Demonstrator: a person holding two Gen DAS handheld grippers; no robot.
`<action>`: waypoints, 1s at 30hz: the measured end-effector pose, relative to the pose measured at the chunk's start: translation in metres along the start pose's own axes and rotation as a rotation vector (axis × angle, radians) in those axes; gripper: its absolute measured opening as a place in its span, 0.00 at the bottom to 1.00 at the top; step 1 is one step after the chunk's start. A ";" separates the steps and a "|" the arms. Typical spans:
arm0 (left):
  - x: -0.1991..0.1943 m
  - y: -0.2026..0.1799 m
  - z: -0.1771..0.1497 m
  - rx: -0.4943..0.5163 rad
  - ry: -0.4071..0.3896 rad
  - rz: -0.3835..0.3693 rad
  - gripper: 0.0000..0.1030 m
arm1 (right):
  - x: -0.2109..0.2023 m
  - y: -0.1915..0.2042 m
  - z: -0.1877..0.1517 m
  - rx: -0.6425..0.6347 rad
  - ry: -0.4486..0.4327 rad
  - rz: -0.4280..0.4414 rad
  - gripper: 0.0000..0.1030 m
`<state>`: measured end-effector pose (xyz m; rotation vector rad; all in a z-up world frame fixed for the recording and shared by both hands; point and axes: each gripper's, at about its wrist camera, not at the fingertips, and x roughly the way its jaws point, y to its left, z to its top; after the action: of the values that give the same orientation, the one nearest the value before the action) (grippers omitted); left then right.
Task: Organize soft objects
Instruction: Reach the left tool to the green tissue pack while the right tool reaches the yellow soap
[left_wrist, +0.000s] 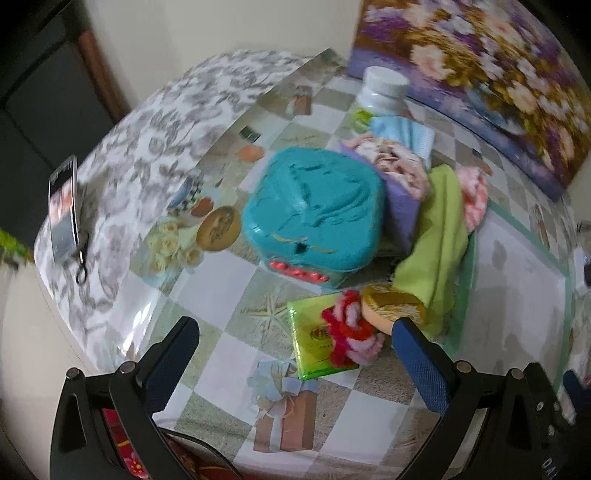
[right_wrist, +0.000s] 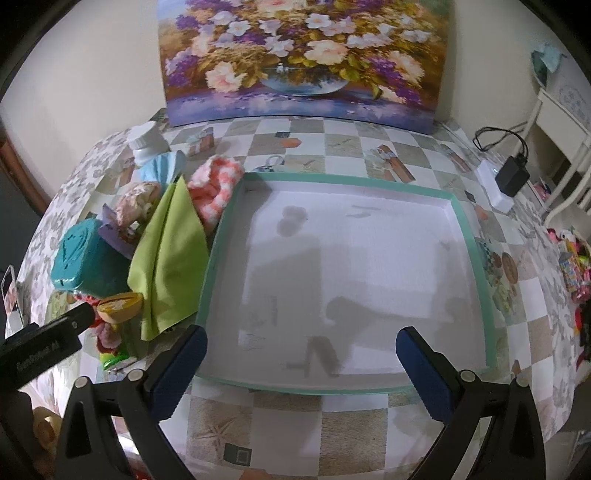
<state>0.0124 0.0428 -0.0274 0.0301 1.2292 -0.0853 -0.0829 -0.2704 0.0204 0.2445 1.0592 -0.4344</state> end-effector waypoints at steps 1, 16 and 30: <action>0.001 0.004 0.000 -0.018 0.008 -0.006 1.00 | 0.000 0.002 0.001 -0.007 -0.004 0.010 1.00; 0.024 0.053 0.002 -0.236 0.113 0.021 1.00 | 0.004 0.080 -0.001 -0.195 -0.034 0.269 1.00; 0.039 0.065 0.005 -0.309 0.156 -0.046 1.00 | 0.030 0.092 0.010 -0.115 0.039 0.454 0.93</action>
<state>0.0353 0.1053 -0.0641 -0.2647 1.3882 0.0693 -0.0208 -0.1991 -0.0022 0.3812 1.0269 0.0402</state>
